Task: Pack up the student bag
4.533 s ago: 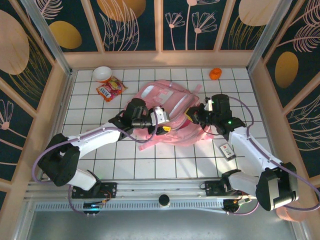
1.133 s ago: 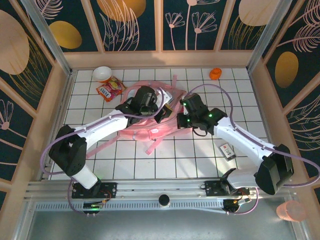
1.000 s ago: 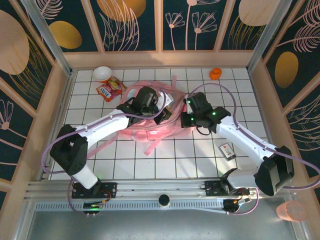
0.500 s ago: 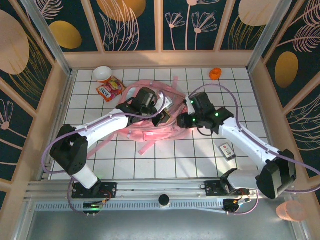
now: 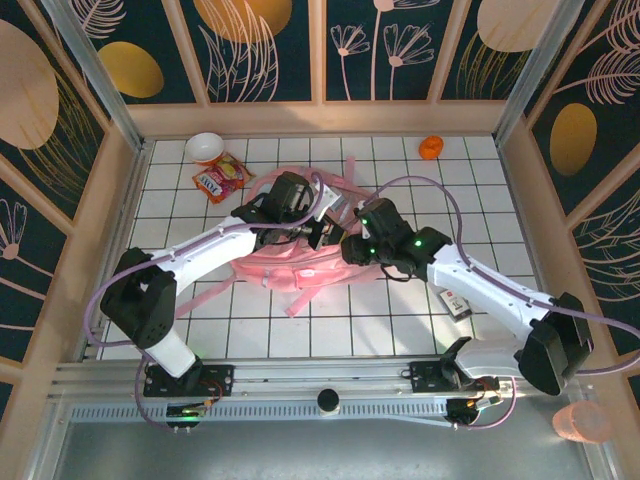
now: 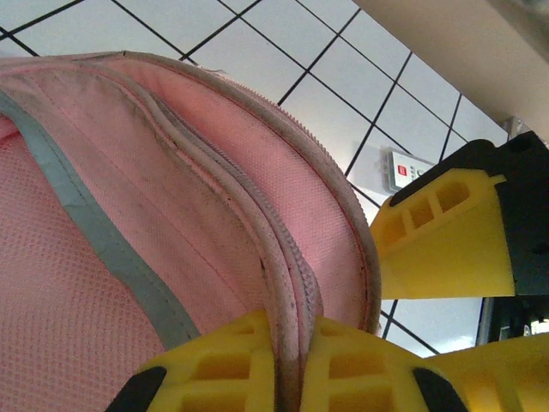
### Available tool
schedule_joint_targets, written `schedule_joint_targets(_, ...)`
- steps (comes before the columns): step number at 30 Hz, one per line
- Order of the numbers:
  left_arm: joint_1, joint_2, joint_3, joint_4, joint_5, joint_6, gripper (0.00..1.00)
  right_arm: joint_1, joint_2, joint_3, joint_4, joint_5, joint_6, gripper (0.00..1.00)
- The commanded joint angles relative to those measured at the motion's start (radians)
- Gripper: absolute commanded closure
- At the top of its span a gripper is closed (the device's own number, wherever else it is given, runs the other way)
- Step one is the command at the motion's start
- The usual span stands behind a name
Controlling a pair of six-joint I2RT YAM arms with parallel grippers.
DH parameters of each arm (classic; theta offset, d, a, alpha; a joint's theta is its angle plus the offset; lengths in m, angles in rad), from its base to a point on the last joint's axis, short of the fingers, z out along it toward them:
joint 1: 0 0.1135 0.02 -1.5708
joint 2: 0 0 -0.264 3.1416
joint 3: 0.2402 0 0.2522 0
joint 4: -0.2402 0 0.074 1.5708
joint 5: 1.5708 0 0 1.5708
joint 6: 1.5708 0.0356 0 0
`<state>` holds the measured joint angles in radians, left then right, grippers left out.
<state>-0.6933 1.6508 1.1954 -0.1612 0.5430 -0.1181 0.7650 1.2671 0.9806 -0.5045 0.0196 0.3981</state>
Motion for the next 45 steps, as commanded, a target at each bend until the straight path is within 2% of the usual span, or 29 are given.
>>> schedule_joint_targets(1,0.003,0.001,0.056,0.029,0.090,-0.051,1.00,0.008,0.010,-0.021,0.034,0.055,-0.027,0.59)
schedule_joint_targets(12,0.052,0.014,0.055,0.035,0.107,-0.075,1.00,0.009,-0.171,-0.104,0.003,0.002,-0.042,0.57)
schedule_joint_targets(20,0.058,0.021,0.064,0.037,0.130,-0.078,1.00,0.018,-0.083,-0.082,0.009,-0.036,-0.064,0.58)
schedule_joint_targets(25,0.059,0.018,0.067,0.039,0.133,-0.075,1.00,0.018,-0.024,-0.057,0.025,-0.007,-0.082,0.58)
schedule_joint_targets(30,0.060,0.018,0.068,0.037,0.138,-0.074,1.00,0.019,0.004,-0.025,0.034,0.081,-0.066,0.58)
schedule_joint_targets(37,0.059,0.019,0.066,0.028,0.130,-0.066,1.00,0.018,0.009,0.031,-0.045,0.187,-0.043,0.70)
schedule_joint_targets(39,0.060,0.021,0.064,0.028,0.132,-0.065,1.00,0.018,0.009,0.048,-0.067,0.212,-0.032,0.70)
schedule_joint_targets(41,0.059,0.021,0.066,0.031,0.134,-0.066,1.00,0.017,0.012,0.054,-0.067,0.213,-0.037,0.69)
schedule_joint_targets(45,0.060,0.024,0.069,0.032,0.138,-0.066,1.00,0.016,0.017,0.033,-0.021,0.146,-0.047,0.77)
